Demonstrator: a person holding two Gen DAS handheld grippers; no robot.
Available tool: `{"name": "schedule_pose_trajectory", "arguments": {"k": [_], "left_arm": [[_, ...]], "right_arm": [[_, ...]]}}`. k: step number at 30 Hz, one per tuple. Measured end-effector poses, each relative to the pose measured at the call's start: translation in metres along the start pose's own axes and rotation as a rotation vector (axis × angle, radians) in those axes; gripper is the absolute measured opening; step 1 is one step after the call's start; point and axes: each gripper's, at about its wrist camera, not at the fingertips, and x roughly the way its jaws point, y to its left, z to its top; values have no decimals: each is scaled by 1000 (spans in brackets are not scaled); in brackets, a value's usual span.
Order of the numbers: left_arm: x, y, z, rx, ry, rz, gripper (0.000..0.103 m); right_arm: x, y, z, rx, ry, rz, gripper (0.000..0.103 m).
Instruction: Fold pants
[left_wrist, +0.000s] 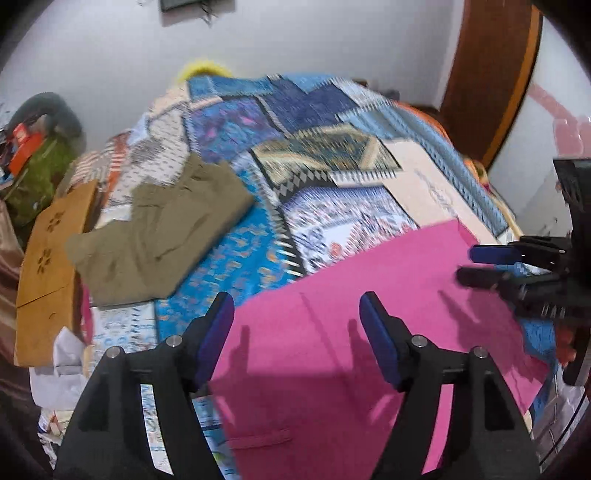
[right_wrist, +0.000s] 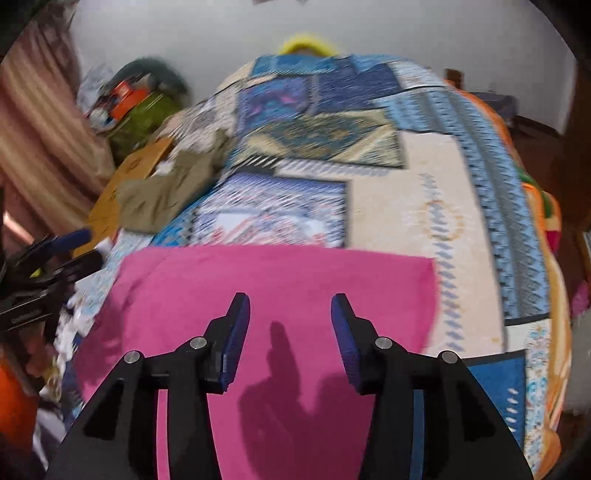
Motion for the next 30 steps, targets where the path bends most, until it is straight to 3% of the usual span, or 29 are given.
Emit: {"name": "schedule_pose_trajectory", "arguments": {"k": [5, 6, 8, 13, 24, 30], "left_arm": [[42, -14, -15, 24, 153, 1, 71], [44, -14, -21, 24, 145, 10, 73], [38, -18, -30, 41, 100, 41, 79], [23, -19, -50, 44, 53, 63, 83], [-23, 9, -101, -110, -8, 20, 89], [-39, 23, -134, -180, 9, 23, 91]], "right_arm": [[38, 30, -9, -95, 99, -15, 48], [47, 34, -16, -113, 141, -16, 49], [47, 41, -28, -169, 108, -58, 54], [35, 37, -44, -165, 120, -35, 60], [-7, 18, -89, -93, 77, -25, 63], [-25, 9, -113, -63, 63, -53, 63]]}}
